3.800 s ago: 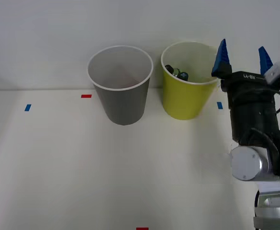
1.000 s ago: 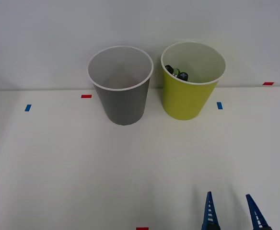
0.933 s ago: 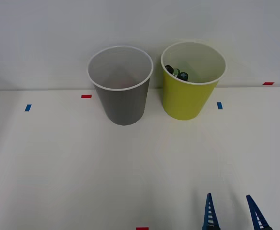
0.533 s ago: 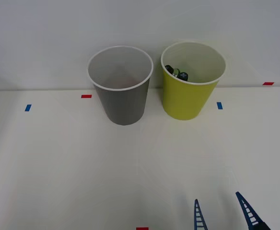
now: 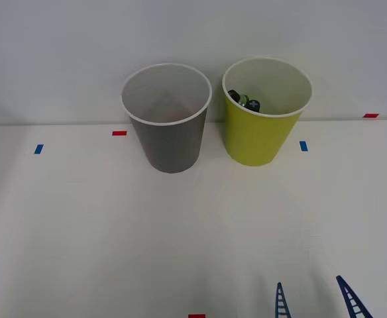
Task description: Put cans in the gray bin, plastic bottles in the light green bin
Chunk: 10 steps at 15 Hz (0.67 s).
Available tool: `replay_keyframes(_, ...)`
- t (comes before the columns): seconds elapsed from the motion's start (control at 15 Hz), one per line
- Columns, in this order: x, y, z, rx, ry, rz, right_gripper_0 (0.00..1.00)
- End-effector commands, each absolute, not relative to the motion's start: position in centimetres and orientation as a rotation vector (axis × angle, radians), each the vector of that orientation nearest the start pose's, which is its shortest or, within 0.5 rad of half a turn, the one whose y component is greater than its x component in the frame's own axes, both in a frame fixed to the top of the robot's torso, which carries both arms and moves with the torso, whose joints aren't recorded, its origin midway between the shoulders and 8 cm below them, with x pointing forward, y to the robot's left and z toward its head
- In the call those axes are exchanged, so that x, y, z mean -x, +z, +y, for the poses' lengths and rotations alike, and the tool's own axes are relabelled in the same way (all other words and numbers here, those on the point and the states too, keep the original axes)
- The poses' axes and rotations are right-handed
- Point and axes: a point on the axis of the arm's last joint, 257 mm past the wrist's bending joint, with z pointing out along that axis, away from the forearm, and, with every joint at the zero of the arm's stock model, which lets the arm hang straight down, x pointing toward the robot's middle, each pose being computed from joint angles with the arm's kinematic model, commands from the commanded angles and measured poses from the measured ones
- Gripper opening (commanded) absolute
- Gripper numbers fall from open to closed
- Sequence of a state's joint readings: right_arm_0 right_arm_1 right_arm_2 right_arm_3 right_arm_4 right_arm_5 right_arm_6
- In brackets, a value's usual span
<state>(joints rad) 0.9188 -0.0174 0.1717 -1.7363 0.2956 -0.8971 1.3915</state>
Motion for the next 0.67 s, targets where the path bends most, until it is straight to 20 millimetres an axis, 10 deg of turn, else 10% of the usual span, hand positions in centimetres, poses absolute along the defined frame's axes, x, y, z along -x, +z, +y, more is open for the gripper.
replay_keyframes(0.07,-24.13,-26.56,-20.06,0.122,0.009,1.387,1.00)
replay_keyframes(0.67,-23.99,-26.61,-20.03,0.176,-0.029,1.384,1.00)
